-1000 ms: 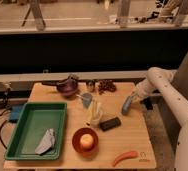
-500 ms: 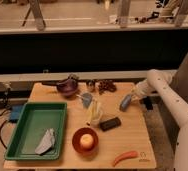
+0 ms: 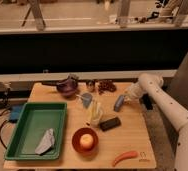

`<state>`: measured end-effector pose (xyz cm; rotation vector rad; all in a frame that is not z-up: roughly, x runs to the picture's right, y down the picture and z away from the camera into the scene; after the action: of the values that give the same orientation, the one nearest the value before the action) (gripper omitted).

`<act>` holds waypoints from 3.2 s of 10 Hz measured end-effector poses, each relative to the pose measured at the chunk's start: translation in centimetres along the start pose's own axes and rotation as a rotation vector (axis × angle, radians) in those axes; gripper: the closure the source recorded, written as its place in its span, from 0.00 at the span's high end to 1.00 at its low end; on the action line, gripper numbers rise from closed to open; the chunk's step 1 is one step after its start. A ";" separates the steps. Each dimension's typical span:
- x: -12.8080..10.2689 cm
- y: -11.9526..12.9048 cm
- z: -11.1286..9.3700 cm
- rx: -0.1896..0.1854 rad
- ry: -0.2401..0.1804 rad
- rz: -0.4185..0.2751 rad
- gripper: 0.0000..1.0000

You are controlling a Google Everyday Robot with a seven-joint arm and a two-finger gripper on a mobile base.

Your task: Wipe table surface with sponge

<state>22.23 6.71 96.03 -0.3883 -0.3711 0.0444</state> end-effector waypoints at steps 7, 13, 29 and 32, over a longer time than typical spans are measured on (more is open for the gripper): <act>-4.1 1.2 1.7 -0.082 -0.093 -0.087 0.03; -2.4 3.2 -1.4 -0.093 -0.053 -0.161 0.03; 2.9 -1.3 -0.1 -0.092 -0.043 -0.104 0.03; 1.5 -1.5 0.9 -0.104 -0.057 -0.115 0.03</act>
<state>23.25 5.83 97.88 -0.4690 -0.4527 -0.0760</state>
